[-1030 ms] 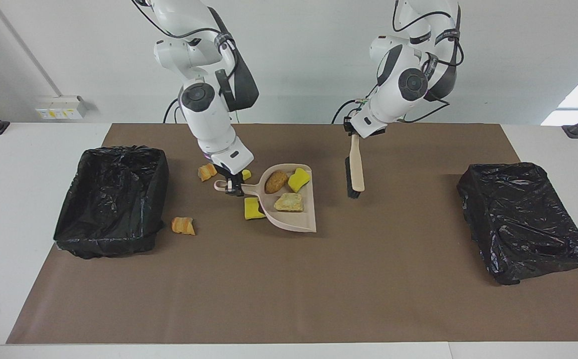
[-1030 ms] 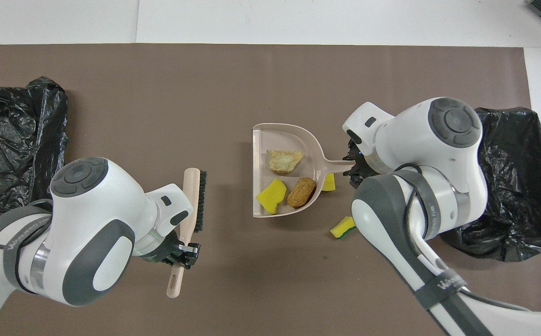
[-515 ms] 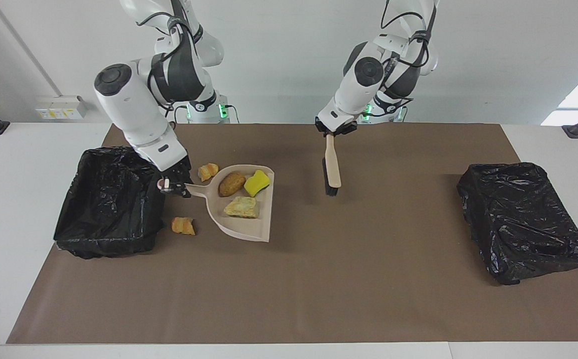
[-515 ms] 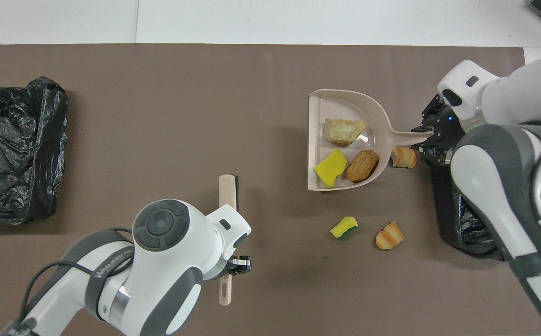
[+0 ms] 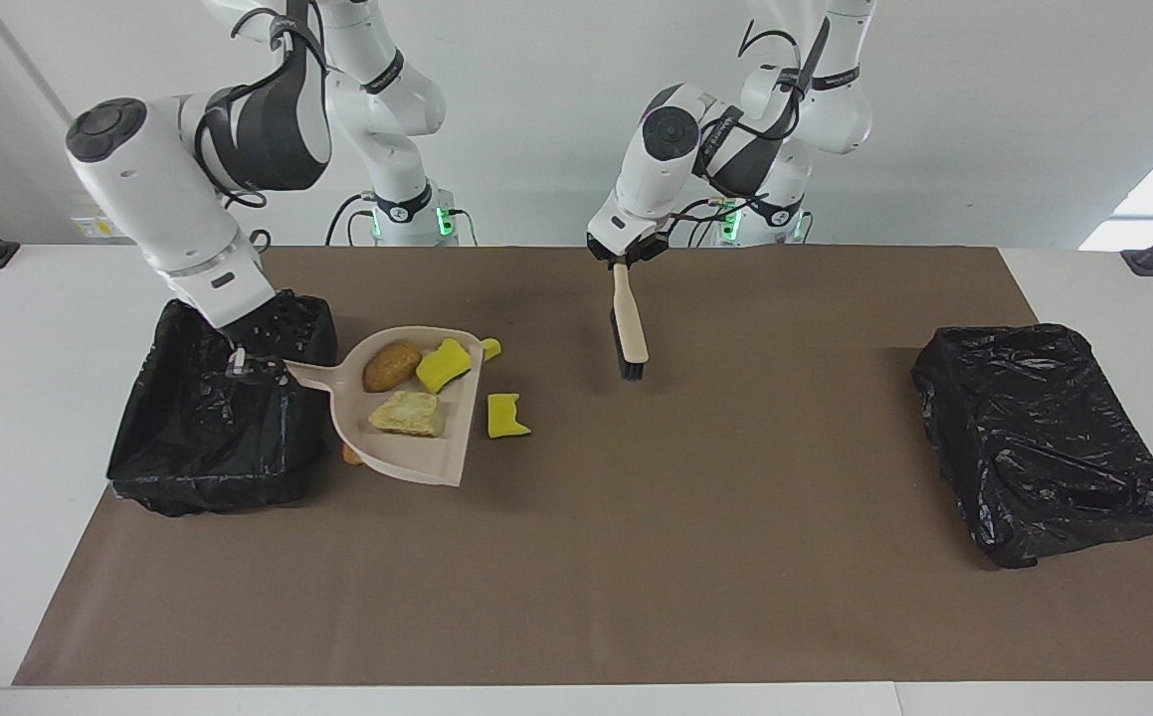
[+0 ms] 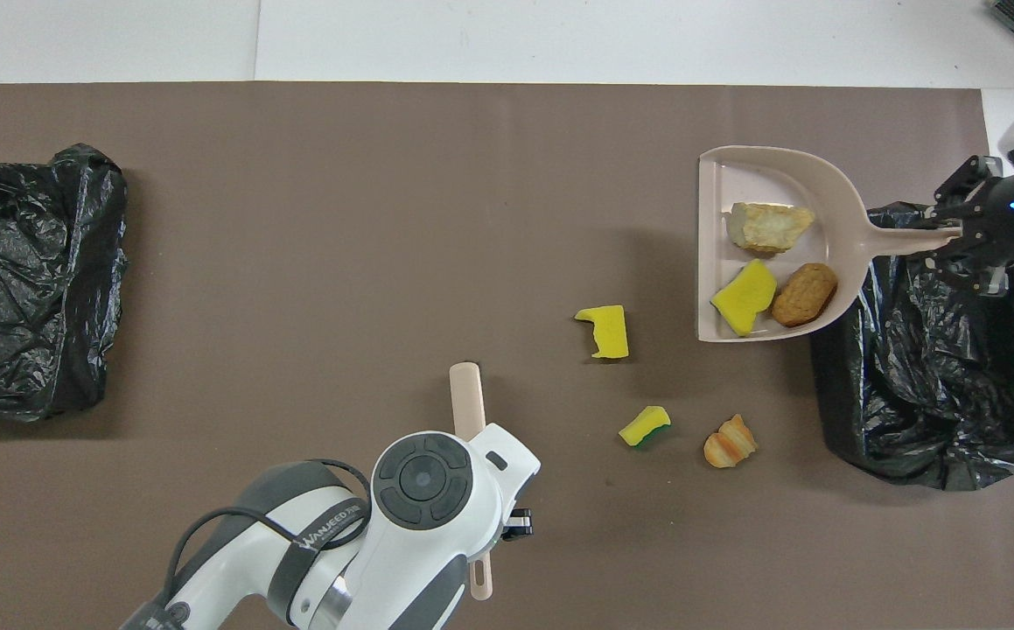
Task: Sweep and dump trash in bin
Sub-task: 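Carry the loaded dustpan with the right gripper over the nearer black bag, then tilt the dustpan with the right gripper while the left gripper drops the brush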
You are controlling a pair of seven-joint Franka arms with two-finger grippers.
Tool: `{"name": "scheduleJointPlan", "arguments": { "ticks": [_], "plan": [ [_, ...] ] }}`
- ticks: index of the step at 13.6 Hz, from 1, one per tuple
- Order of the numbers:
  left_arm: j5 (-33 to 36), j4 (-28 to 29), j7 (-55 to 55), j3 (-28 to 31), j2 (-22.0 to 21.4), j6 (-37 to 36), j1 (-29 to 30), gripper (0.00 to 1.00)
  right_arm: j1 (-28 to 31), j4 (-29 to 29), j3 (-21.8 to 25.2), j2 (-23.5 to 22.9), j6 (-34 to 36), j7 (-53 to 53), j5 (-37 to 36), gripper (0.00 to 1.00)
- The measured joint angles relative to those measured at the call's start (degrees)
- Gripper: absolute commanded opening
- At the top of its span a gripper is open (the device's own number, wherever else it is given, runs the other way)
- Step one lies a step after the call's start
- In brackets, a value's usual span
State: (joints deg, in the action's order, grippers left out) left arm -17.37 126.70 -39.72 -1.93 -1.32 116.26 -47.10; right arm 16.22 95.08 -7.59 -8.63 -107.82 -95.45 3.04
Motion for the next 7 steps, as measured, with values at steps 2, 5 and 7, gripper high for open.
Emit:
{"name": "scheduleJointPlan", "arguments": {
  "ticks": [2,5,7],
  "plan": [
    [0.0,0.1,-0.2,0.1,0.7,0.8,-0.4,0.0,3.8,-0.1,0.0,0.0,0.0,-3.6,-1.6,0.0],
    [0.0,1.2,-0.2,0.1,1.3,2.2,-0.6,0.0,9.8,-0.4,0.1,0.0,0.0,-8.7,-4.5,0.0],
    [0.0,2.4,-0.2,0.0,1.7,4.5,-1.2,0.0,13.6,-1.0,0.2,0.0,0.0,-11.2,-6.0,0.0]
  ]
}}
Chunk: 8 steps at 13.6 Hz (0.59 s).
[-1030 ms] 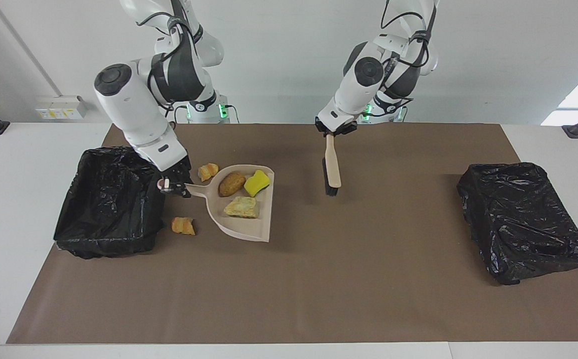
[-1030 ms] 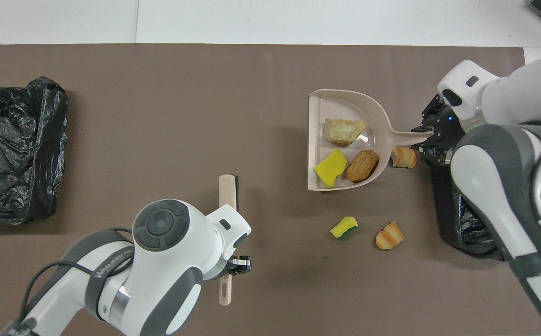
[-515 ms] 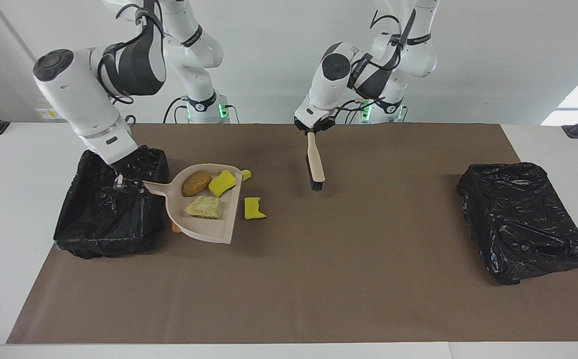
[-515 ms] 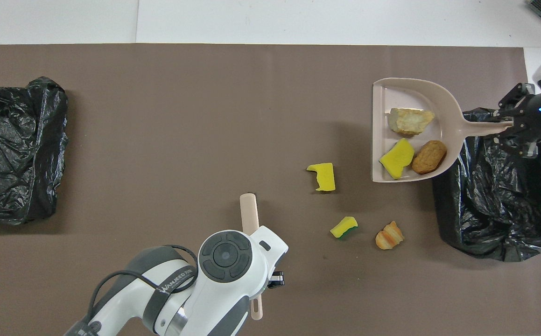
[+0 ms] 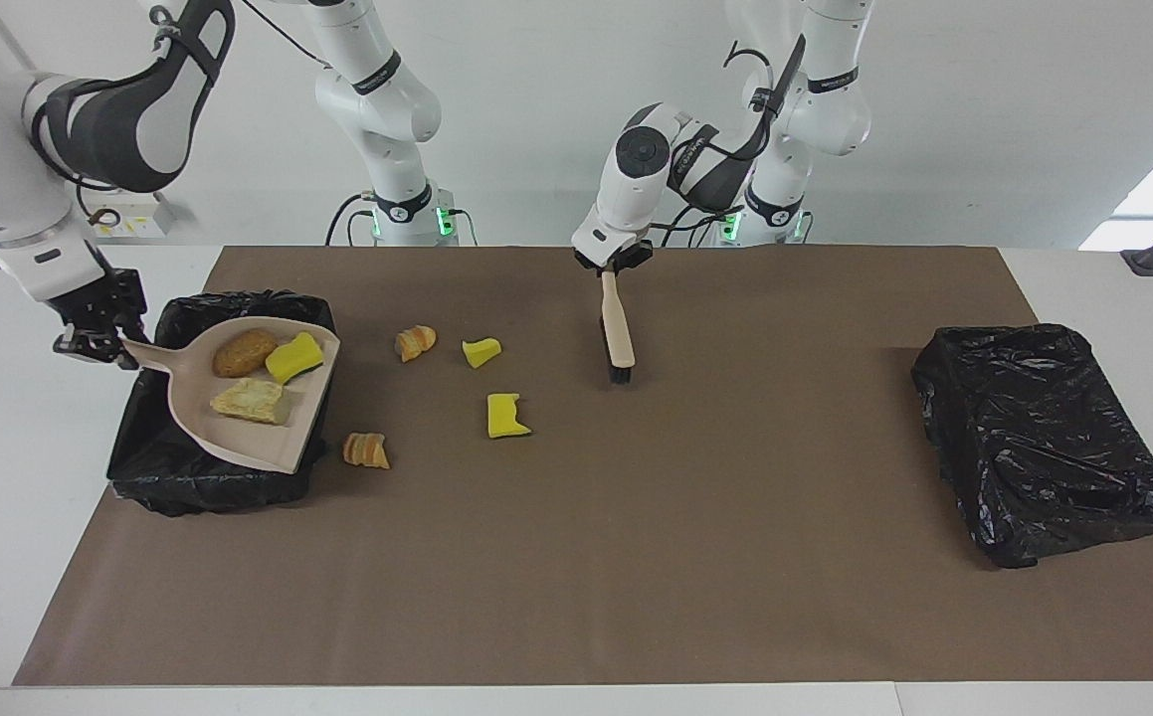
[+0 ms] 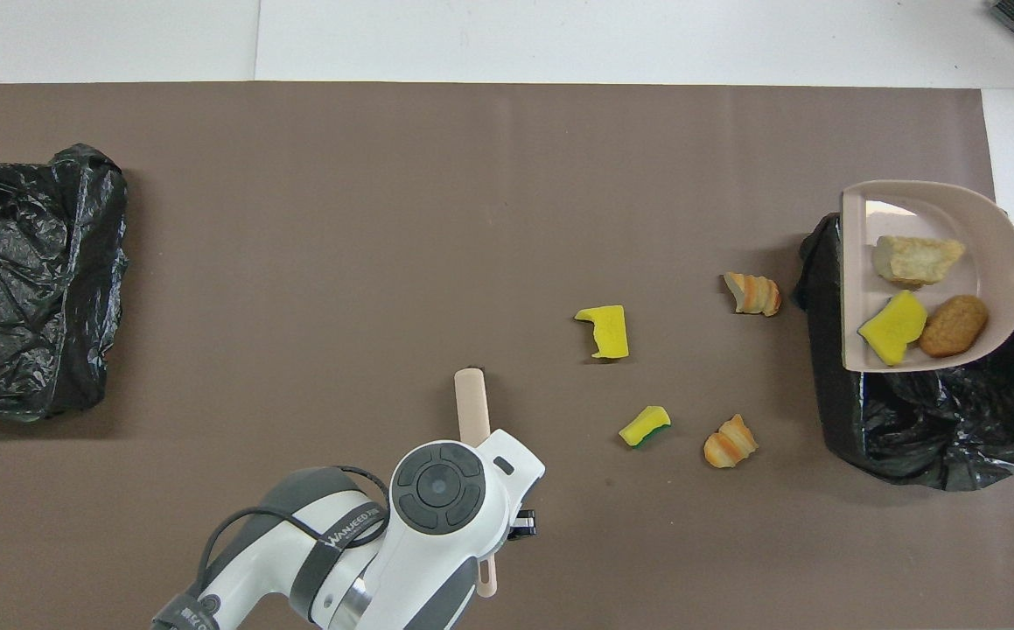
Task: Sweep and dump trash in bin
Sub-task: 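Tilt the dustpan with the right gripper while the left gripper drops the brush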
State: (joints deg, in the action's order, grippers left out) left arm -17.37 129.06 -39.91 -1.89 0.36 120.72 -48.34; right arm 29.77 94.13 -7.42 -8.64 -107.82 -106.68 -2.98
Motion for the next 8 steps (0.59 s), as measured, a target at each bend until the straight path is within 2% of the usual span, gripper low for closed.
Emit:
{"name": "scheduleJointPlan", "arguments": {
  "ticks": [3,4,5,6,7,8],
  "plan": [
    [0.0,1.1,0.0,-0.1,0.8,1.4,-1.8,0.0,1.5,-1.2,-0.3,0.3,0.0,-0.4,-9.3,0.0],
    [0.0,1.3,0.0,0.0,1.2,1.6,-1.9,0.17,1.2,-1.4,-0.8,0.8,0.0,0.8,-13.2,0.0],
    [0.0,1.3,0.0,0.0,1.5,1.8,-1.9,0.57,0.8,-1.3,-1.3,1.5,0.2,3.1,-17.4,0.0],
    [0.0,1.3,0.0,0.1,1.5,2.0,-1.9,0.78,-0.2,-1.1,-1.4,1.9,0.6,5.1,-21.1,0.0],
    [0.0,1.3,0.0,0.2,1.5,2.0,-1.9,0.84,-1.7,-1.0,-1.5,2.2,1.8,7.5,-24.9,0.0],
    [0.0,1.3,0.0,0.3,1.5,2.1,-1.9,0.95,-3.1,-1.0,-1.6,2.2,3.5,10.0,-27.8,0.0]
  ]
}}
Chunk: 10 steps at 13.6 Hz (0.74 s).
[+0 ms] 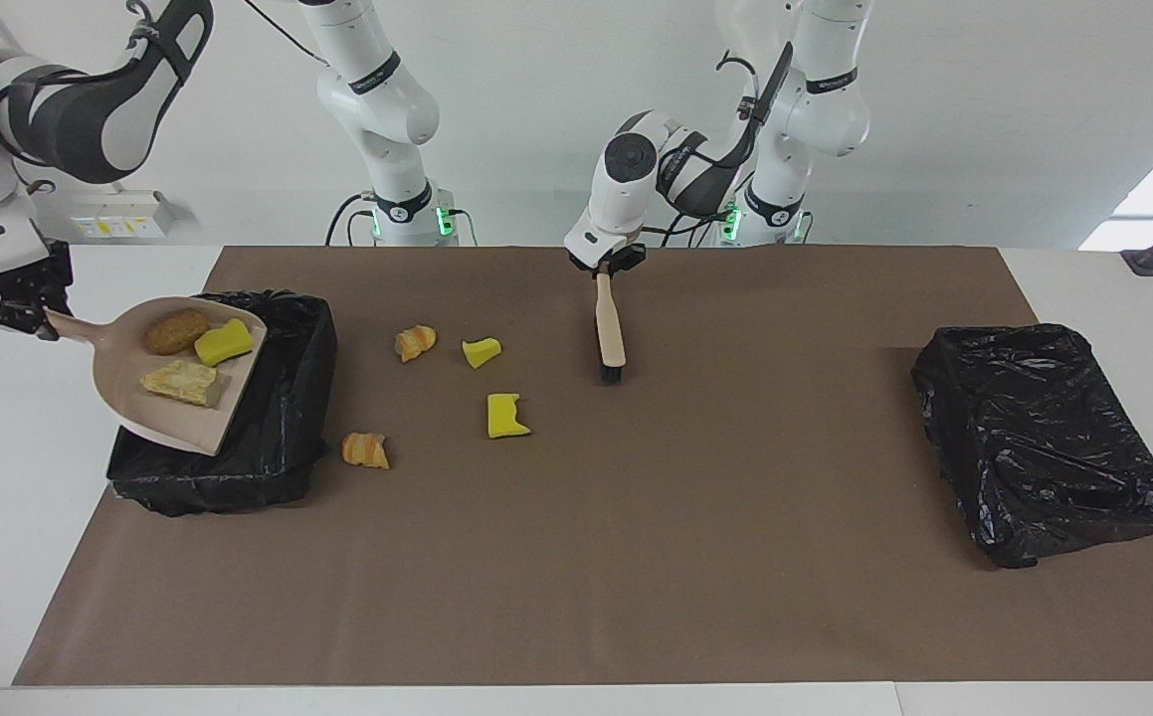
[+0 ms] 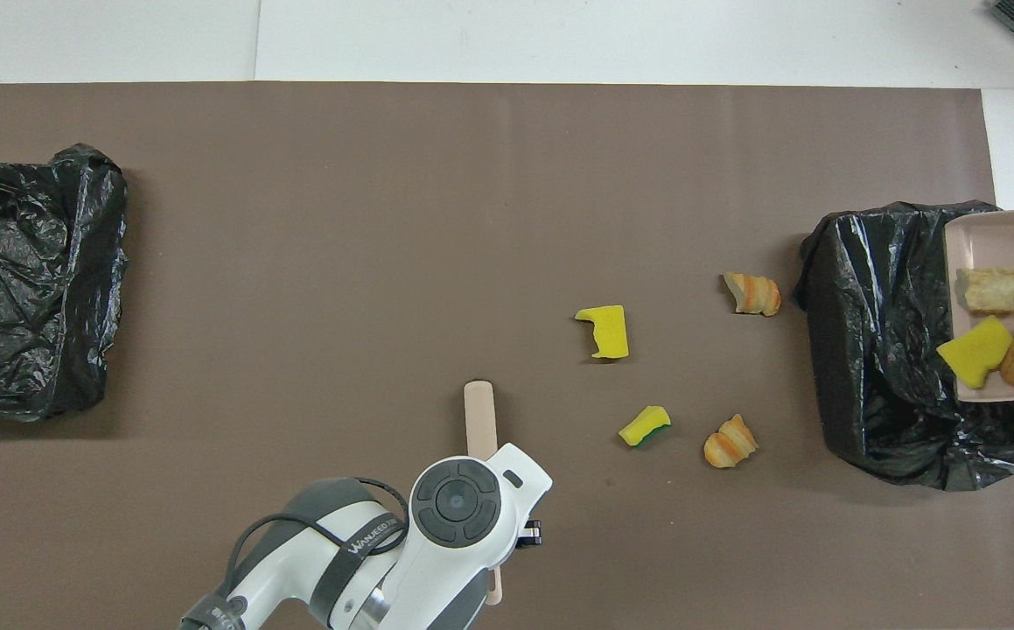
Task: Sweep and dump trash in bin
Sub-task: 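Tilt the dustpan with the right gripper while the left gripper drops the brush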
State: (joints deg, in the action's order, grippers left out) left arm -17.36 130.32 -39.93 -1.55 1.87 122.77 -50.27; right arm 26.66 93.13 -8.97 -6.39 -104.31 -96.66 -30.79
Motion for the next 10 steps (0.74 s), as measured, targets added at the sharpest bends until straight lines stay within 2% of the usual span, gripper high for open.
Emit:
{"name": "scheduleJointPlan", "arguments": {
  "ticks": [1,5,10],
  "plan": [
    [0.0,0.0,0.0,0.1,0.0,0.0,0.0,1.0,-1.3,0.0,0.0,0.0,1.7,2.2,-2.2,0.0],
    [0.0,-0.6,0.0,0.9,-0.2,0.1,0.7,1.0,-3.0,0.0,0.1,0.7,5.6,5.8,-6.6,0.0],
    [3.3,-3.8,1.1,1.6,-1.4,-0.8,10.7,1.0,-2.3,-0.1,0.6,5.2,7.5,5.1,-7.5,0.0]
  ]
}}
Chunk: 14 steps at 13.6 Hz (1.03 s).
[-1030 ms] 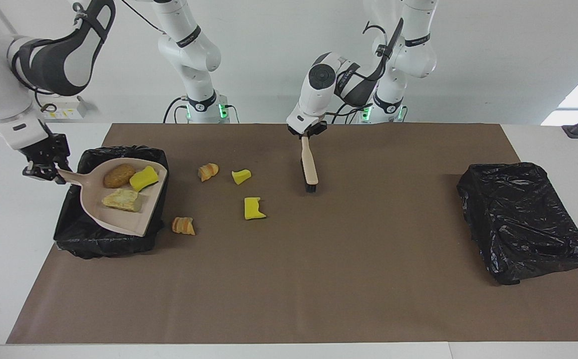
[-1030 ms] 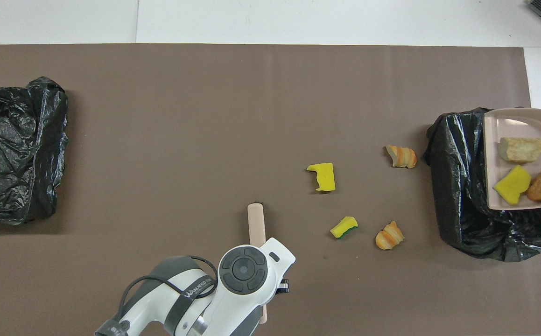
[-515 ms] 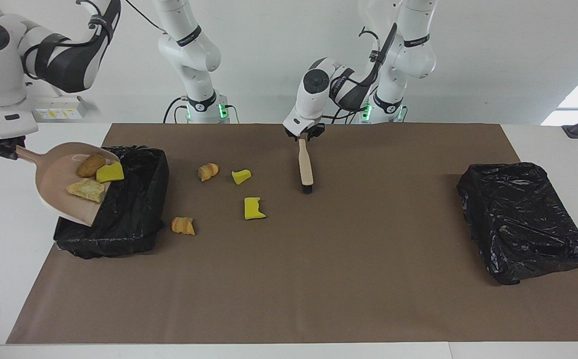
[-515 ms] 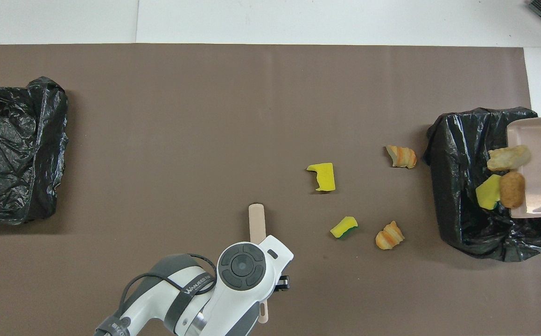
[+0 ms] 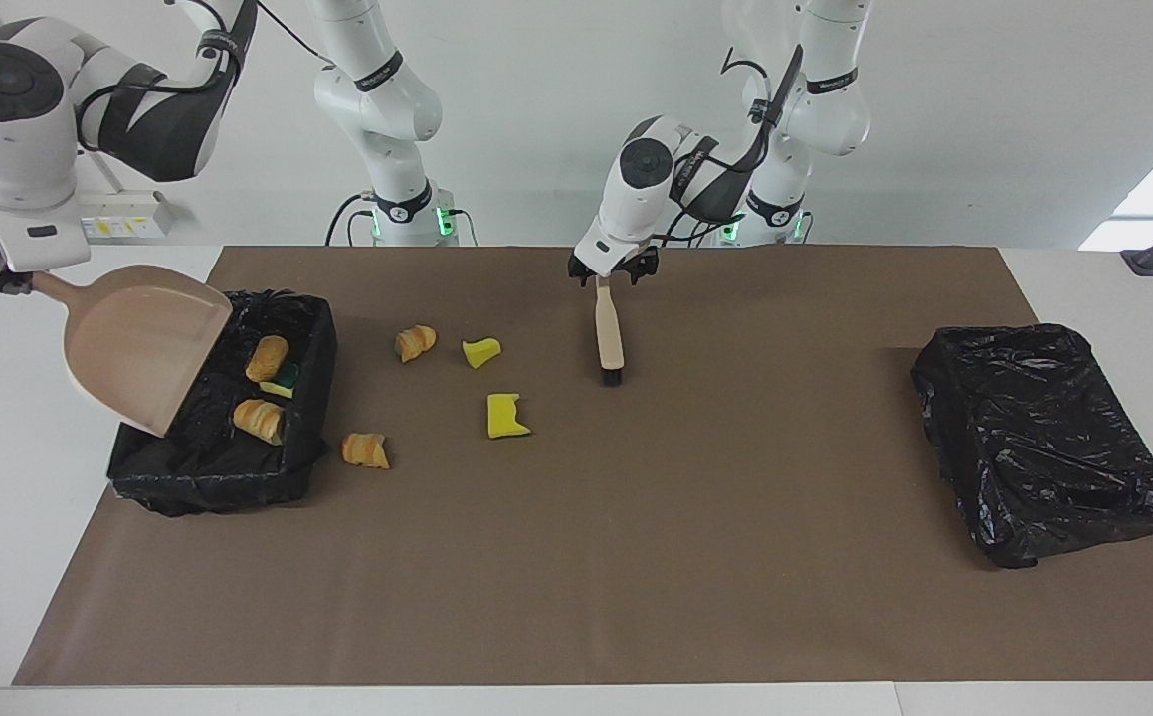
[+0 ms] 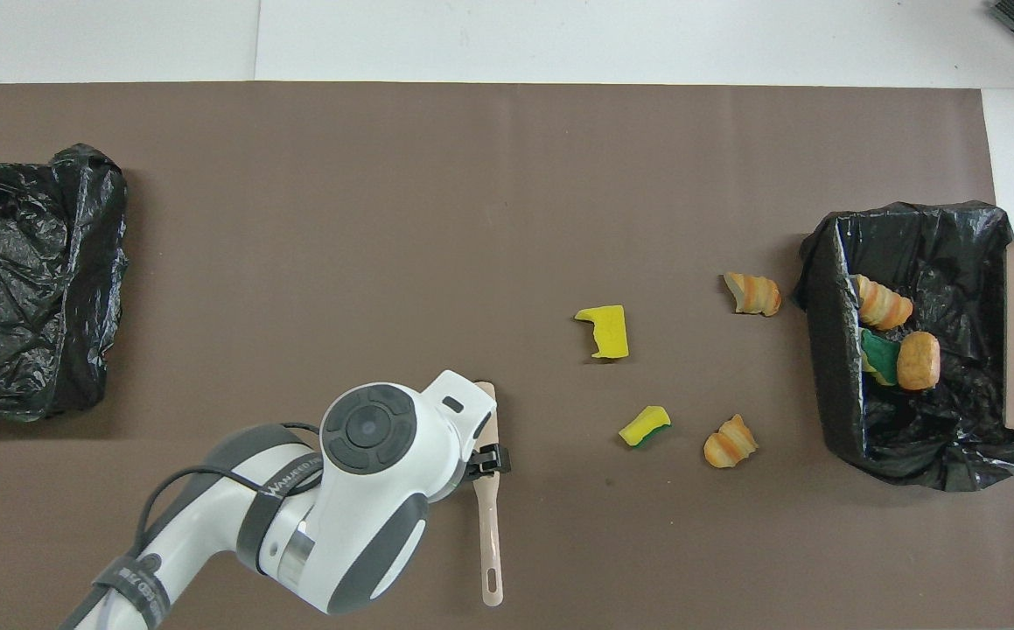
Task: Sweep and dump trash in bin
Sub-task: 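Tilt the dustpan with the right gripper while the left gripper drops the brush, then lift the empty dustpan back over the table with the right gripper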
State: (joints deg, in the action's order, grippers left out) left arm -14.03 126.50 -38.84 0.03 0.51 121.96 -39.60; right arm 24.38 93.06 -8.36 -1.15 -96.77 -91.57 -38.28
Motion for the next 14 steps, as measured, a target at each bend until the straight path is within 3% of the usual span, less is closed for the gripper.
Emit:
{"name": "scheduleJointPlan", "arguments": {
  "ticks": [2,6,10,14],
  "plan": [
    [1.4,-1.0,2.3,0.1,-0.5,-1.5,5.0,1.0,0.0,0.0,-0.2,0.7,0.0,0.1,0.9,0.0],
    [3.8,-1.9,9.2,0.3,-2.4,-5.0,14.7,1.0,-0.2,0.3,-0.3,0.7,0.0,4.6,9.6,0.0],
    [6.1,-2.1,20.8,0.4,-5.6,-9.6,25.1,1.0,-1.2,0.6,-4.0,0.6,-0.1,16.7,15.0,0.0],
    [10.2,-2.5,33.6,0.5,-8.0,-12.4,33.7,1.0,-7.2,1.3,-6.4,-1.0,-3.4,34.6,19.4,0.0]
  ]
}}
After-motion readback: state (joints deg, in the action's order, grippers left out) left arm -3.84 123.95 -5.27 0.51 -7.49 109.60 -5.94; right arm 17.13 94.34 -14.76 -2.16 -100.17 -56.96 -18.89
